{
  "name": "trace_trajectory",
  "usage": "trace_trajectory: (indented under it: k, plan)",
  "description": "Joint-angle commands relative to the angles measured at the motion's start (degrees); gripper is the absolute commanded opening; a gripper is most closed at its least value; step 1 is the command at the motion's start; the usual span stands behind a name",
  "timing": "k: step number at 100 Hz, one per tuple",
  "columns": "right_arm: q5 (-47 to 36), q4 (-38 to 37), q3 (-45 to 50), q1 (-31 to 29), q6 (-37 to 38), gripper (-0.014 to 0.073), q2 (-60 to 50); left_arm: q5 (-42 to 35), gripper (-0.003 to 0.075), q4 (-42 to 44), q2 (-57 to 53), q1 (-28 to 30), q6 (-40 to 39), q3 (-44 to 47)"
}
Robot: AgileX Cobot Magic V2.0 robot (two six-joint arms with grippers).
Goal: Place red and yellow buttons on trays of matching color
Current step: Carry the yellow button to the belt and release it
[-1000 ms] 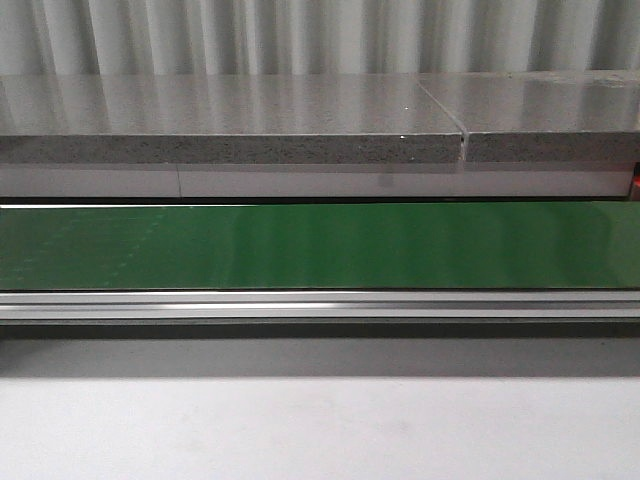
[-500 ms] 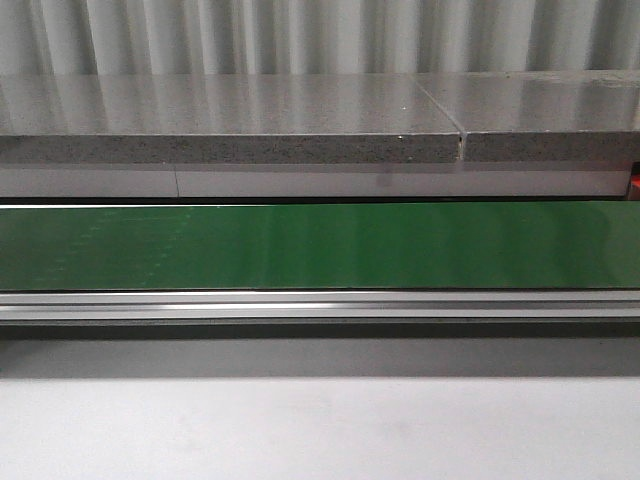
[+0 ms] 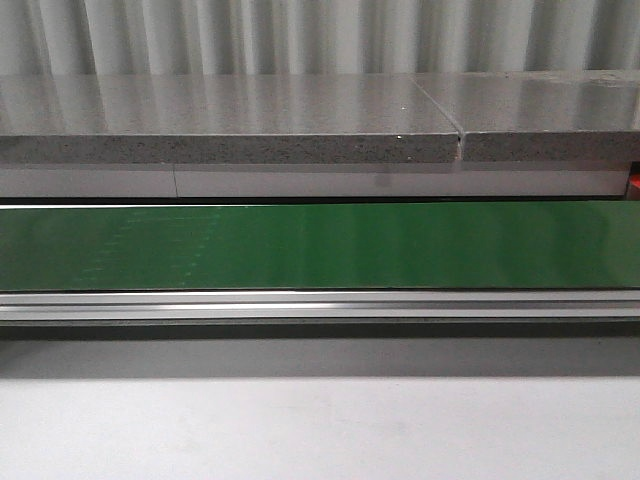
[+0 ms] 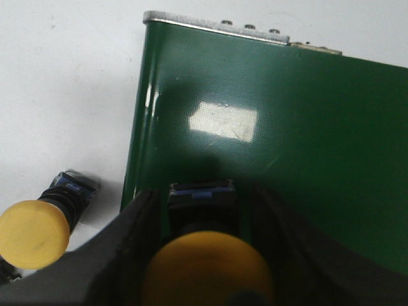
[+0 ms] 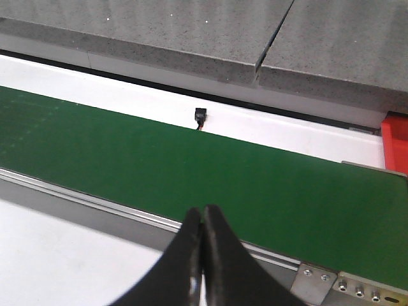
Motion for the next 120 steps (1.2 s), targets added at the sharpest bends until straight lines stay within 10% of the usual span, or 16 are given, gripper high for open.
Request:
trace_trajectory:
  k: [1, 19, 46, 78, 120]
  plan:
    - [-3.8, 1.2, -1.3, 0.1, -0.5, -0.0066, 0.4, -1.1, 0.0167, -0.5, -2.1, -0.4, -0.1, -1.3]
    - [-3.8, 1.2, -1.3, 0.1, -0.5, -0.0066, 0.4, -0.5, 0.0212, -0.5, -2.1, -0.4, -0.1, -1.3]
    - [-3.8, 1.2, -1.3, 0.1, -0.5, -0.0066, 0.4, -4.2, 0.0569, -5.0, -2.7, -0.7, 1.9, -1.3]
    - [-3.8, 1.2, -1.3, 0.1, -0.5, -0.0066, 0.4, -6.4, 0.0568, -2.4, -12.8, -4.7, 8.3, -1.3]
    - [-3.7, 1.2, -1.3, 0.1, -0.5, -0.0066, 0.4, 14.9, 0.0568, -2.7, -18.8, -4.7, 28.8, -0.5]
